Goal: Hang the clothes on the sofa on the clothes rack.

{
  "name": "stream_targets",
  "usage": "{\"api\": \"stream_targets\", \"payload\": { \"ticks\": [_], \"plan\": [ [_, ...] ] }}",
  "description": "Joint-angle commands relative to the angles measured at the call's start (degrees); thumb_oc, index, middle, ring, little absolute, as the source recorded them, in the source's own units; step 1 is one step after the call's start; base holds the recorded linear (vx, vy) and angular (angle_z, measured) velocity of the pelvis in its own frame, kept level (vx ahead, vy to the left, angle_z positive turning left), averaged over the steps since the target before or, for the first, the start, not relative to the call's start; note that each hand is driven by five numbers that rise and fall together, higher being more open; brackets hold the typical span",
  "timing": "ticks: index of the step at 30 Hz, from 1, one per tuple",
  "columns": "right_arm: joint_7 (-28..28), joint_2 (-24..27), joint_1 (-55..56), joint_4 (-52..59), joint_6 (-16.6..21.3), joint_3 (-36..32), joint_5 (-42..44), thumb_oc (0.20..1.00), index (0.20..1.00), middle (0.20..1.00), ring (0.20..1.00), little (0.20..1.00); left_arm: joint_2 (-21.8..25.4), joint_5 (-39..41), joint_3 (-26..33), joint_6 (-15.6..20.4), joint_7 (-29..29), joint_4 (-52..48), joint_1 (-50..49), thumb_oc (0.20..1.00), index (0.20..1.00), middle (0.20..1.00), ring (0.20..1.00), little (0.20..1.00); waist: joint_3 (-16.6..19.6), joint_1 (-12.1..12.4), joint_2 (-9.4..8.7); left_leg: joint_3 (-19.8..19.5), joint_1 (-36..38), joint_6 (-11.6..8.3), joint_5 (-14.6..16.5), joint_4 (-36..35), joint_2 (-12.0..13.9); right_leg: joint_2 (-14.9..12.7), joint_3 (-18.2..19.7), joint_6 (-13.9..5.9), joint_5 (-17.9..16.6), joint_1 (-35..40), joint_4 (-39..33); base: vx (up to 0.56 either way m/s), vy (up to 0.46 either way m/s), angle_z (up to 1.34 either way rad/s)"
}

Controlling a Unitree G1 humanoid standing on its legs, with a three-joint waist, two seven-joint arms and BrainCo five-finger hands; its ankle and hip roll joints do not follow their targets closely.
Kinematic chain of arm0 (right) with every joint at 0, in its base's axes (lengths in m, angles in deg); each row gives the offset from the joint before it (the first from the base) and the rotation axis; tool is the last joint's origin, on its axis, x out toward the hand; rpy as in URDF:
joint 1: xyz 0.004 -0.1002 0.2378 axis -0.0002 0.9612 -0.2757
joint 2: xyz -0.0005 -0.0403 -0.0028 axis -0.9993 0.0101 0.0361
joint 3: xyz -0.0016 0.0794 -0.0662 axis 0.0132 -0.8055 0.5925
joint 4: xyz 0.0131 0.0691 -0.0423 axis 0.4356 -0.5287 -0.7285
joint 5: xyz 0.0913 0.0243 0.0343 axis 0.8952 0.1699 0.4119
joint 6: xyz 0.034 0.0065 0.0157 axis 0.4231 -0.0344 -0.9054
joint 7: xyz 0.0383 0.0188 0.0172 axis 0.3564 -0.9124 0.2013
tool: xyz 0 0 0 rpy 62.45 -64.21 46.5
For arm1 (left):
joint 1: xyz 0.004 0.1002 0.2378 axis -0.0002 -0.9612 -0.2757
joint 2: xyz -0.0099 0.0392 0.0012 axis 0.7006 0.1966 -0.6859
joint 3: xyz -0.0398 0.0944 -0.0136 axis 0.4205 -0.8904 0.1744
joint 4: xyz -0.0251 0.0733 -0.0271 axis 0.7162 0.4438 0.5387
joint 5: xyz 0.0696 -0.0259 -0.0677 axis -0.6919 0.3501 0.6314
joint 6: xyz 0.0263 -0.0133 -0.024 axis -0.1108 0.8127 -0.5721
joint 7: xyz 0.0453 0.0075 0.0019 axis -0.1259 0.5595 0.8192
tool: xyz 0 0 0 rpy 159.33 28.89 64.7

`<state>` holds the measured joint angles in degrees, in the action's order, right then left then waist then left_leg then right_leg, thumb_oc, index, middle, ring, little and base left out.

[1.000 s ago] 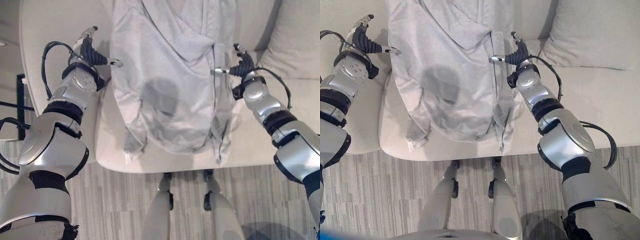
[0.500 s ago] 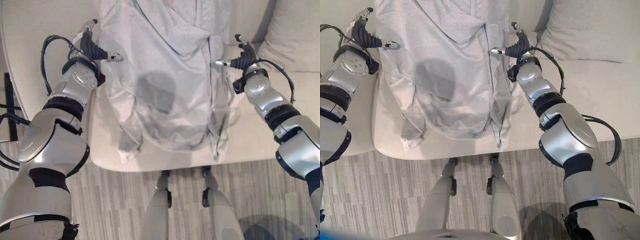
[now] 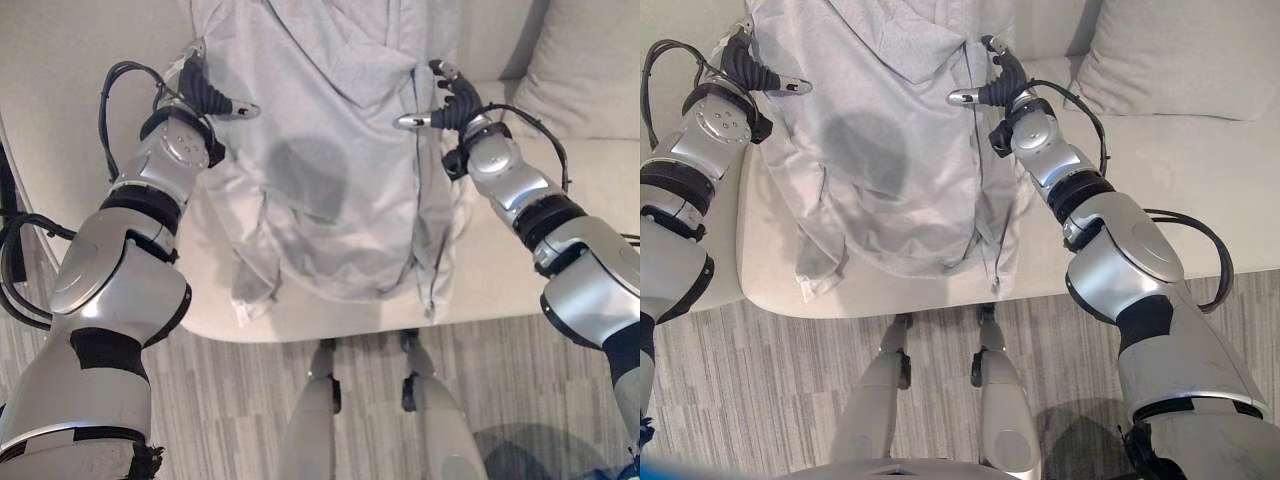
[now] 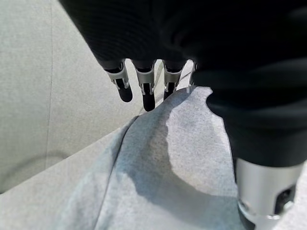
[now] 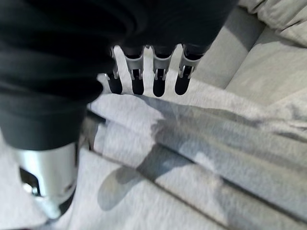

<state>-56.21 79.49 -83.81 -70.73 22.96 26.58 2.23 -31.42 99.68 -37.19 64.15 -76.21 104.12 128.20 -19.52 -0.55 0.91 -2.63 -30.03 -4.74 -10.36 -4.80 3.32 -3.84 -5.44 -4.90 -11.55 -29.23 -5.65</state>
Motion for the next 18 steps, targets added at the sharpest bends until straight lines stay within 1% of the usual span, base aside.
{"api": "stream_targets", "payload": {
  "ticks": [1,13,18],
  "plan": [
    [-0.4,-1.3,-9.9,-5.1,2.0,-1.1,2.3,1.0,1.0,1.0,1.0,1.0,0.4,3.5,-2.5,1.7,-0.6,2.8,11.2,1.0,1.0,1.0,1.0,1.0,-3.0,0.8,-3.12,-0.5,-0.6,-2.52,-0.5,-0.2,-1.4,-4.0,2.5,-7.07,-1.9,-0.9,0.6,0.0,0.0,0.0],
    [-0.6,-2.1,-11.3,-6.6,1.2,-0.6,2.4,1.0,1.0,1.0,1.0,1.0,-0.8,4.5,-2.6,1.7,-0.8,2.5,11.9,1.0,1.0,1.0,1.0,1.0,-3.0,1.4,-2.88,-0.7,-1.4,-2.55,-0.7,-0.2,-1.6,-4.1,2.0,-7.09,-2.1,-1.4,0.6,0.0,0.0,0.02],
    [-3.7,-1.9,-12.2,-9.6,0.0,-0.3,-3.7,1.0,1.0,1.0,1.0,1.0,-2.2,4.0,-2.8,1.7,-1.7,2.1,12.2,1.0,1.0,1.0,1.0,1.0,-3.3,1.9,-2.51,-1.0,-1.5,-2.5,-0.8,-0.2,-1.8,-4.2,2.0,-7.12,-2.0,-1.2,0.6,0.0,0.003,0.01]
  ]
}}
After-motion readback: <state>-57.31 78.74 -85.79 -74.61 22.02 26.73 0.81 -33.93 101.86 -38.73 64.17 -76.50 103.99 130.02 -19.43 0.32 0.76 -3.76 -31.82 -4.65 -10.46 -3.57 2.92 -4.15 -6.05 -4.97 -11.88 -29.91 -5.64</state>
